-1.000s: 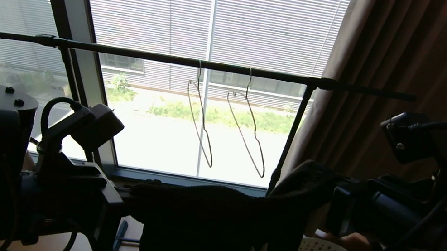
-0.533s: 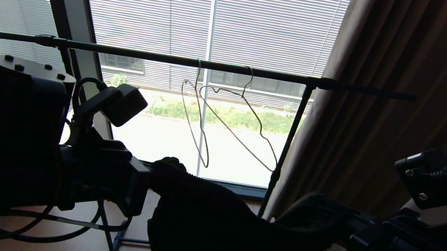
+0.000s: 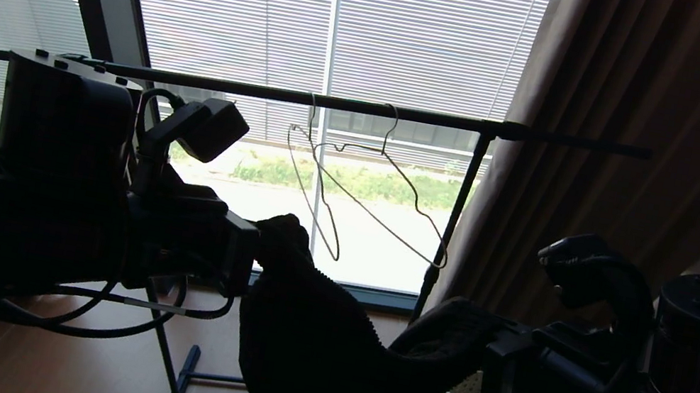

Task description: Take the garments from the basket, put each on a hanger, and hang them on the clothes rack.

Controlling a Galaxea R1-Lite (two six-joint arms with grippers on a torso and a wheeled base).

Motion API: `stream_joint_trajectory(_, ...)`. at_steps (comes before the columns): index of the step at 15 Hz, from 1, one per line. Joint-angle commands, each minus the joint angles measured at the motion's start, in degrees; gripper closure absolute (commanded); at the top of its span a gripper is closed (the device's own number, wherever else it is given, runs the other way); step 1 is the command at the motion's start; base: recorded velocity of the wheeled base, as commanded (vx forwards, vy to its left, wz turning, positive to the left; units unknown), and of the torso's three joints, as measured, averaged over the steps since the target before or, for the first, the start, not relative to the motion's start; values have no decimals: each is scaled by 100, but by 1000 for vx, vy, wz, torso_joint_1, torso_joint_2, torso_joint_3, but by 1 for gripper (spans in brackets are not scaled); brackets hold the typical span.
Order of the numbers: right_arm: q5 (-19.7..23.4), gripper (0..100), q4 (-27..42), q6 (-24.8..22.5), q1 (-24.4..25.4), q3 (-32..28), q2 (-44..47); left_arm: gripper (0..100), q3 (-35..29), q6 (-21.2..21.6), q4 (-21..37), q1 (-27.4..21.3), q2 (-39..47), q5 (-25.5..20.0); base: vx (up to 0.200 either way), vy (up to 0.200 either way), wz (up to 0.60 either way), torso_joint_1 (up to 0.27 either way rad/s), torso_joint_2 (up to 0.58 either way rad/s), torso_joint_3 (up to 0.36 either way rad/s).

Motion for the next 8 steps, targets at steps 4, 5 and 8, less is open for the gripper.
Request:
stream_joint_trajectory(4,7,0,-3,8,-116,220,108,100,-113,16,1,-1,76,-1,0,0,0,0,0,0)
stream_joint_trajectory(5,16,0,-38,8,-116,326,91,100,-148,16,1,-1,85,-1,0,0,0,0,0,0)
stream_joint_trajectory(8,7,0,-487,-45,-116,800,100,100,-210,8,1,8,76,-1,0,0,0,0,0,0)
